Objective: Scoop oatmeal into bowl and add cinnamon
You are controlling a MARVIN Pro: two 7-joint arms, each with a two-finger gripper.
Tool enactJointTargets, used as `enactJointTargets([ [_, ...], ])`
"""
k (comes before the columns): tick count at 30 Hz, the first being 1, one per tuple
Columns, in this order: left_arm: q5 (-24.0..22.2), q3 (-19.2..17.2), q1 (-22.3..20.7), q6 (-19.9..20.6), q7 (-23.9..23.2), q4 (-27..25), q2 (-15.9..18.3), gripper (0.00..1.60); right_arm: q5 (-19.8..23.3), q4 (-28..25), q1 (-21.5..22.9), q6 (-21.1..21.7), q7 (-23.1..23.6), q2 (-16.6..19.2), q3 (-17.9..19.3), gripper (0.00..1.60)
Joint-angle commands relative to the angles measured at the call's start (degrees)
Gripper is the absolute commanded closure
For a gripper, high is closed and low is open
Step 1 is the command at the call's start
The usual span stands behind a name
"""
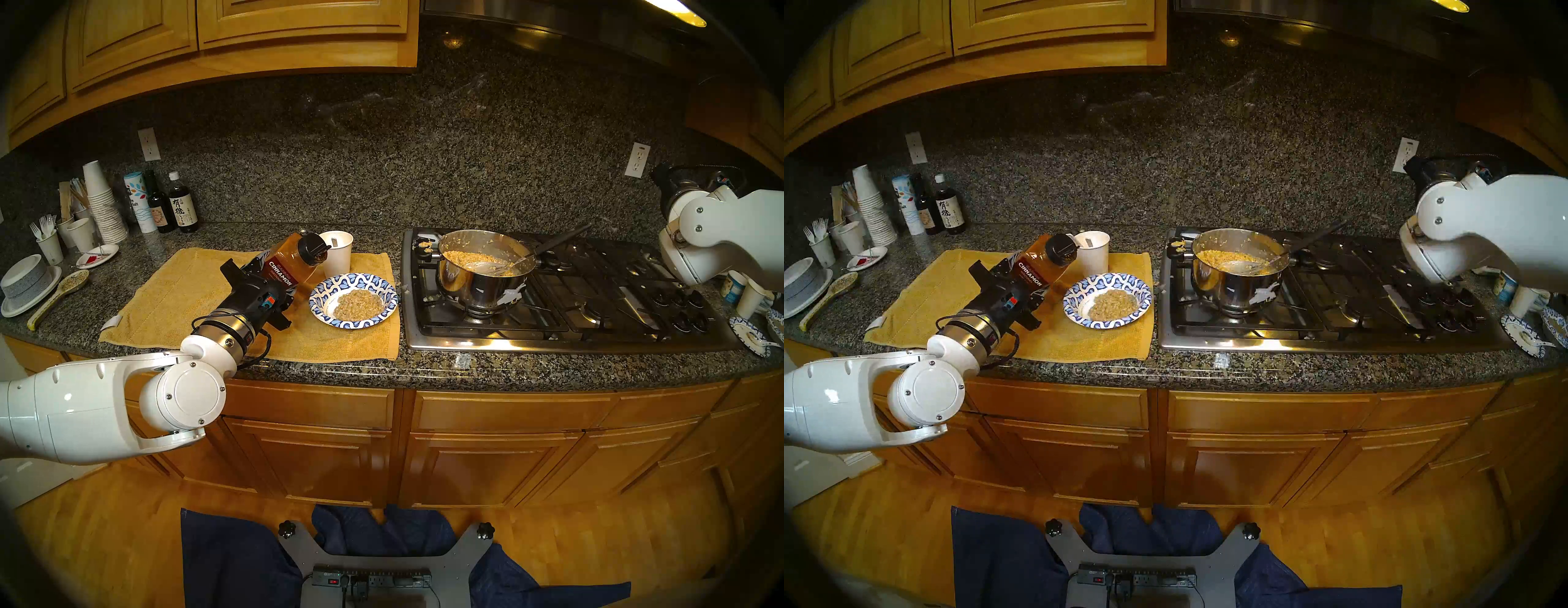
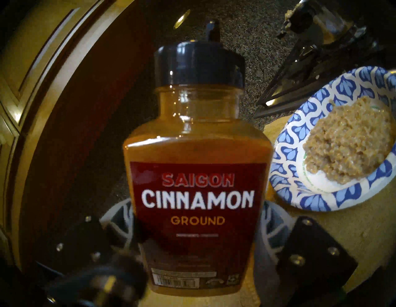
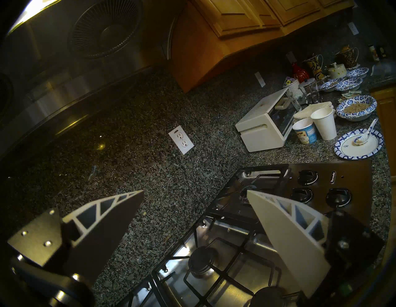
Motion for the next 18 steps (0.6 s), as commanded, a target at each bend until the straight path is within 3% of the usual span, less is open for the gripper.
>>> enactJointTargets([
  [1, 8.79, -0.92, -2.92, 3.00, 0.71, 2.06, -2.49, 1.60, -1.19, 0.51, 1.70, 0.01, -3.42, -0.19, 1.29, 0.00],
  [7, 15.09, -0.23, -3.93, 5.58, -0.94, 6.58, -5.85, 1.60, -0.98, 0.53, 1.68, 0.01, -3.01, -0.22, 1.20, 0.00],
  [18, 26.28, 0.98, -6.30, 7.06, -3.85, 12.11, -8.73, 1.60, -0.74, 0.56, 1.66, 0.01, -2.61, -0.26, 1.12, 0.00],
])
